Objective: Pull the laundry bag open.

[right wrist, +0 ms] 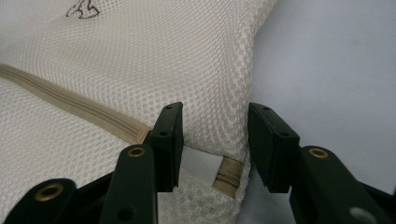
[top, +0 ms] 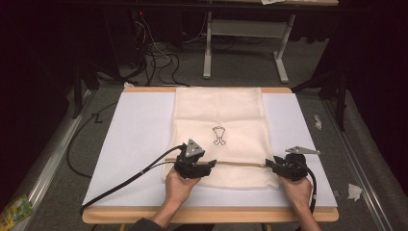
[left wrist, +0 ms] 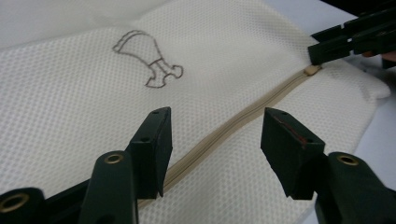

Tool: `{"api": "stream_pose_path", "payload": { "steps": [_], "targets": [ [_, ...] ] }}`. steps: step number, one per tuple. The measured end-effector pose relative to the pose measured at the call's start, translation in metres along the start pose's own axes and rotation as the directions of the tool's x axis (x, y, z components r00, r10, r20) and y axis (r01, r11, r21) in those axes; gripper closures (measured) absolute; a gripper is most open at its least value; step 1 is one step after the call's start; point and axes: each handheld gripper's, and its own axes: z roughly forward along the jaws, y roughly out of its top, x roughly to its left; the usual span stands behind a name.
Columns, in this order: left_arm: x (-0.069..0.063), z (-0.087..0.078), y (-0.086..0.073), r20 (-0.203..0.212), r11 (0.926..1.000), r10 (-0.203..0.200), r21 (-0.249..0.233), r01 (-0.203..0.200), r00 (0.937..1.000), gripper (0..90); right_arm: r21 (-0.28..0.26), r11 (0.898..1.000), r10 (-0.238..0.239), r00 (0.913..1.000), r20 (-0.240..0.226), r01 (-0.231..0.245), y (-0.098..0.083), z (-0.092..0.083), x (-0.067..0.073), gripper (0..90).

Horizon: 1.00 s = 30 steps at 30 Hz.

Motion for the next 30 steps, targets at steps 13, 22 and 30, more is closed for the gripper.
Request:
{"api": "stream_pose_path", "payload": {
  "steps": [13, 22, 30],
  "targets": [
    [-0.027, 0.038, 0.022, 0.076, 0.9951, 0.073, 0.061, -0.078, 0.9944, 43.4, 0.041, 0.993, -0.115, 0.9924, 0.043, 0.113, 0.006, 0.000, 0.013, 84.7],
    [-0.039, 0.060, 0.031, 0.125, 0.9935, 0.083, 0.067, -0.092, 0.9886, 51.5, 0.006, 0.993, -0.119, 0.9927, 0.018, 0.119, 0.011, -0.008, 0.013, 85.8],
    [-0.062, 0.087, 0.035, 0.193, 0.9907, 0.083, 0.091, -0.102, 0.9777, 55.5, -0.021, 0.993, -0.120, 0.9928, -0.004, 0.120, 0.018, -0.017, 0.014, 86.1]
  ]
}}
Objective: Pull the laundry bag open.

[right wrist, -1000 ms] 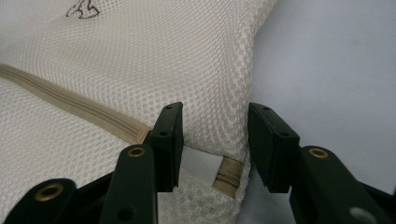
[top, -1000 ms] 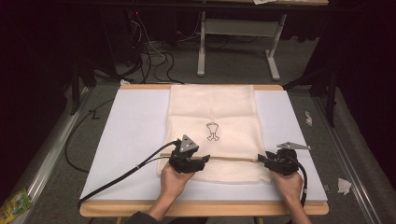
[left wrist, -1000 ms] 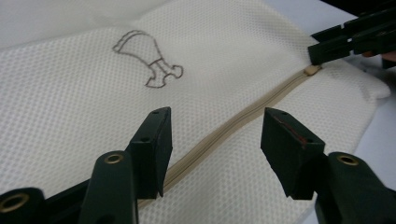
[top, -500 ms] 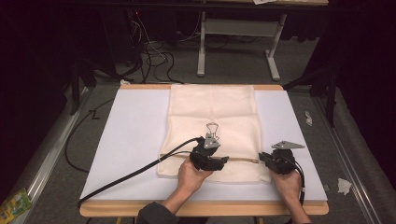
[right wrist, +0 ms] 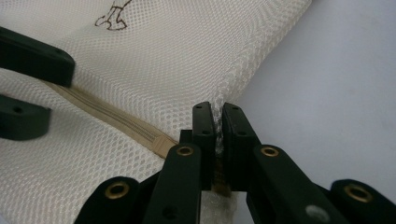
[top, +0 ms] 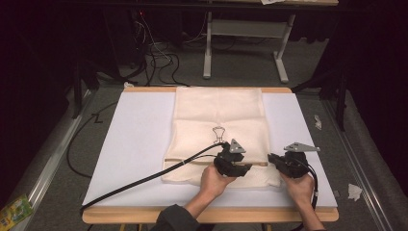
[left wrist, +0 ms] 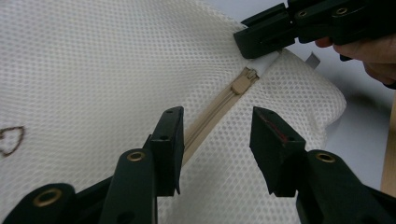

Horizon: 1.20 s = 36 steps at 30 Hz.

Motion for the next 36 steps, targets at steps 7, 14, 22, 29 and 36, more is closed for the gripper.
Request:
{"api": "stream_pose_path", "payload": {
  "steps": [7, 14, 22, 29, 36],
  "targets": [
    [-0.006, 0.013, 0.006, 0.039, 0.9996, -0.015, -0.022, 0.016, 0.9991, 59.2, -0.024, 1.000, -0.006, 0.9999, -0.012, 0.005, 0.003, -0.006, 0.001, 86.1],
    [-0.002, 0.023, 0.002, 0.062, 0.9986, -0.050, -0.016, 0.051, 0.9969, 62.5, -0.029, 0.999, -0.015, 0.9997, -0.017, 0.014, 0.005, -0.009, 0.003, 86.2],
    [-0.013, 0.033, 0.006, 0.057, 0.9997, -0.013, -0.018, 0.014, 0.9983, 62.6, -0.036, 0.999, -0.023, 0.9995, -0.022, 0.022, 0.008, -0.010, 0.006, 86.3],
    [-0.009, 0.040, 0.003, 0.062, 0.9987, -0.049, -0.013, 0.049, 0.9969, 64.6, -0.043, 0.998, -0.042, 0.9987, -0.028, 0.041, 0.012, -0.010, 0.011, 86.4],
    [-0.006, 0.044, 0.004, 0.107, 0.9947, -0.094, -0.031, 0.098, 0.9898, 70.1, -0.044, 0.998, -0.042, 0.9987, -0.028, 0.041, 0.011, -0.009, 0.011, 86.4]
  ]
}}
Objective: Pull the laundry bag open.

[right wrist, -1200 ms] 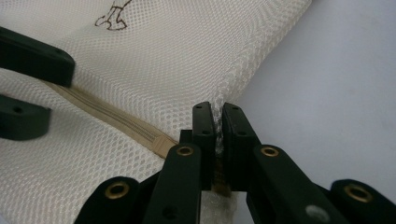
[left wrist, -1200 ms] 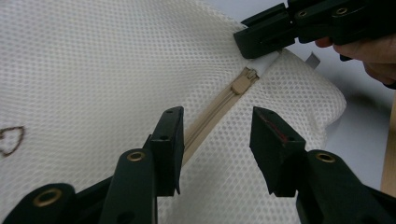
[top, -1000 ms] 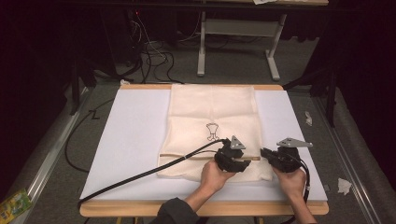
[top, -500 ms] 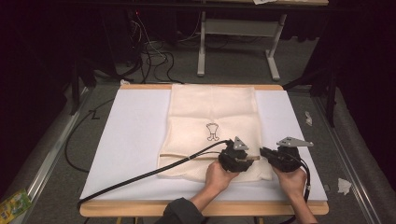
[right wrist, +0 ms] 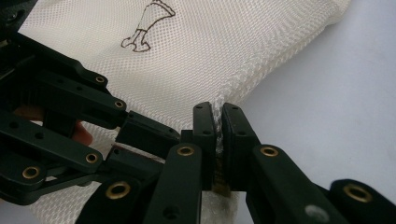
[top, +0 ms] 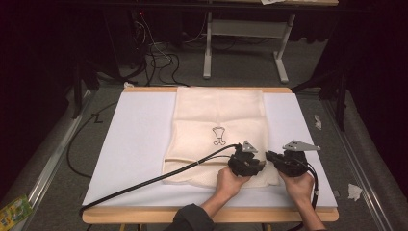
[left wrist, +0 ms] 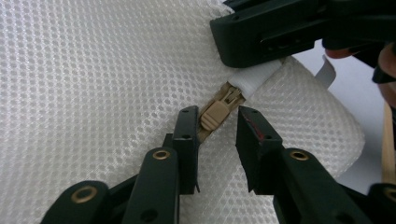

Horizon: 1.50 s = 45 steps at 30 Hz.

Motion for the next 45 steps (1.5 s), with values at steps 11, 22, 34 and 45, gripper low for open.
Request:
{"api": "stream_pose_path", "payload": {
  "steps": [11, 22, 34, 45],
  "targets": [
    [0.0002, -0.0048, 0.0027, 0.059, 0.9998, -0.010, -0.015, 0.011, 0.9982, 76.5, 0.001, 1.000, 0.014, 0.9999, 0.001, -0.014, -0.0037, 0.0004, -0.0043, 86.4],
    [0.0009, 0.0001, 0.0007, 0.043, 0.9992, -0.028, -0.026, 0.029, 0.9987, 80.3, 0.002, 1.000, 0.009, 1.0000, 0.002, -0.009, -0.0035, 0.0012, -0.0034, 86.4],
    [0.0013, -0.0033, 0.0029, 0.055, 0.9996, -0.013, -0.023, 0.014, 0.9984, 87.0, 0.003, 1.000, 0.010, 0.9999, 0.003, -0.010, -0.0035, 0.0001, -0.0048, 86.4],
    [0.0021, -0.0079, 0.0044, 0.045, 0.9999, 0.016, -0.002, -0.015, 0.9989, 87.2, 0.008, 1.000, -0.009, 0.9999, -0.004, 0.009, -0.0031, 0.0005, -0.0038, 86.5]
  ]
}}
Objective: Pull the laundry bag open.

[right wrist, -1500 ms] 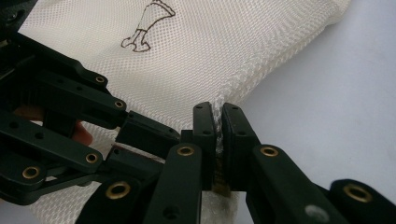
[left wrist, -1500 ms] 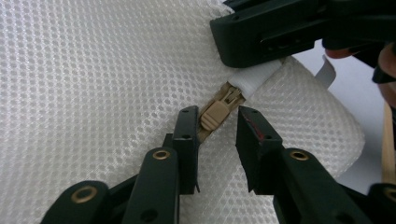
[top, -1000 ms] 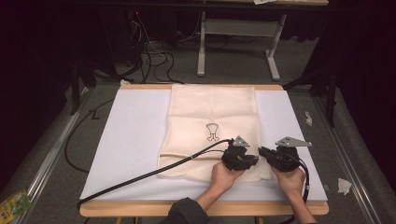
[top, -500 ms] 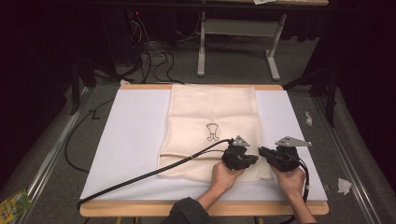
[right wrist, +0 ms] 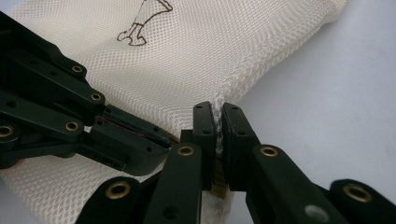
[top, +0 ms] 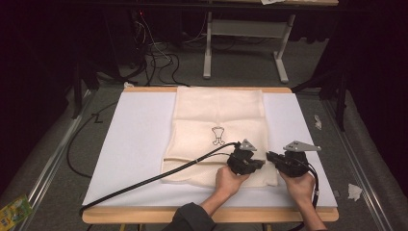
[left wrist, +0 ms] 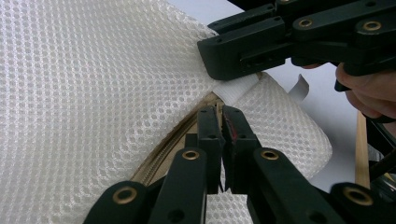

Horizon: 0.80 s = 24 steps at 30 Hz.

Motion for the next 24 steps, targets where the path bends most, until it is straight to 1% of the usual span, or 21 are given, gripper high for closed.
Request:
{"api": "stream_pose_path", "payload": {
  "steps": [5, 7, 14, 20, 22, 24],
  "targets": [
    [0.0002, -0.0009, -0.0009, -0.002, 0.9999, 0.009, 0.014, -0.009, 1.0000, 87.2, 0.002, 1.000, 0.001, 1.0000, 0.003, -0.001, -0.0015, 0.0007, 0.0013, 86.6],
    [0.0004, -0.0011, -0.0013, -0.005, 0.9998, 0.011, 0.019, -0.011, 0.9999, 87.3, 0.008, 1.000, -0.009, 1.0000, 0.003, 0.009, -0.0018, 0.0012, 0.0023, 86.6],
    [0.0002, 0.0001, -0.0018, -0.007, 0.9996, -0.002, 0.028, 0.002, 1.0000, 87.3, 0.000, 1.000, 0.002, 1.0000, -0.006, -0.002, -0.0027, 0.0018, 0.0012, 86.7],
    [0.0001, -0.0005, -0.0016, -0.014, 0.9992, -0.002, 0.039, 0.003, 0.9999, 87.4, -0.001, 1.000, 0.004, 0.9999, -0.012, -0.004, -0.0026, 0.0024, 0.0017, 86.7],
    [0.0005, 0.0002, -0.0020, -0.013, 0.9991, -0.010, 0.041, 0.011, 0.9999, 87.4, -0.002, 1.000, 0.013, 0.9997, -0.018, -0.013, -0.0028, 0.0032, 0.0009, 86.7],
    [0.0007, 0.0005, -0.0022, -0.015, 0.9989, -0.008, 0.047, 0.009, 0.9999, 87.4, 0.005, 1.000, 0.006, 0.9999, -0.015, -0.006, -0.0028, 0.0037, 0.0015, 86.7]
  ]
}}
